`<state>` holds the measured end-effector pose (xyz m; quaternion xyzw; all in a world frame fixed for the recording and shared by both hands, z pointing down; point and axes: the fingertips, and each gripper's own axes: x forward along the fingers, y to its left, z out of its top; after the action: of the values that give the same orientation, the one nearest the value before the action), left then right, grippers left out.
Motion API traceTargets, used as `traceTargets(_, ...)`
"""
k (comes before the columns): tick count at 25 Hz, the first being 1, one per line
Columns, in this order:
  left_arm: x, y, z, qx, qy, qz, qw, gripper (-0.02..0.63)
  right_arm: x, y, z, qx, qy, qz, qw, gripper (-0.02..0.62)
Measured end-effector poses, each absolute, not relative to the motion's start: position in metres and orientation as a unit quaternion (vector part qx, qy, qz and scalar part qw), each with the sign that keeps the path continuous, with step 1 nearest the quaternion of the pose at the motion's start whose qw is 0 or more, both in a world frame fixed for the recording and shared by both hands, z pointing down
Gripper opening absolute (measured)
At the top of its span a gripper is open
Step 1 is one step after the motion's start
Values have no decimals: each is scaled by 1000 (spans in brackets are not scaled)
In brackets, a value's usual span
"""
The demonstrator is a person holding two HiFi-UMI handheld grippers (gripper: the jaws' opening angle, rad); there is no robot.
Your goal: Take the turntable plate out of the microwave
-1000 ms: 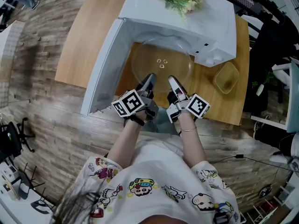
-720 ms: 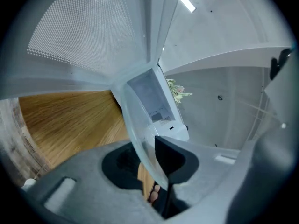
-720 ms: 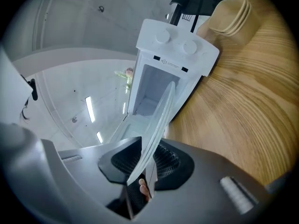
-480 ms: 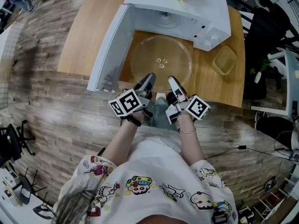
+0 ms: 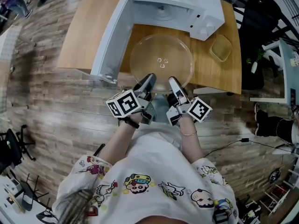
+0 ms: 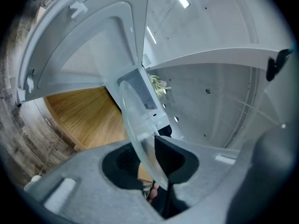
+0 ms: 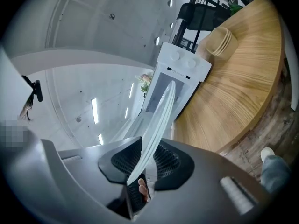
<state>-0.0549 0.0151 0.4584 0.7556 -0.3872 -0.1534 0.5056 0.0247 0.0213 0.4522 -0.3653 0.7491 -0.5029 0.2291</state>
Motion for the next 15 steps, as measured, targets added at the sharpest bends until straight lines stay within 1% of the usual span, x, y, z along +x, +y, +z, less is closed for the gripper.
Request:
traceTargets(8,-50,52,443,773,-359,-149,501,75,28,60,440,-366,757,-490,231,94)
traceTargets(15,-50,63,429,776,-357,-153,498,75,27,67,426,-354,769,-483,224,94)
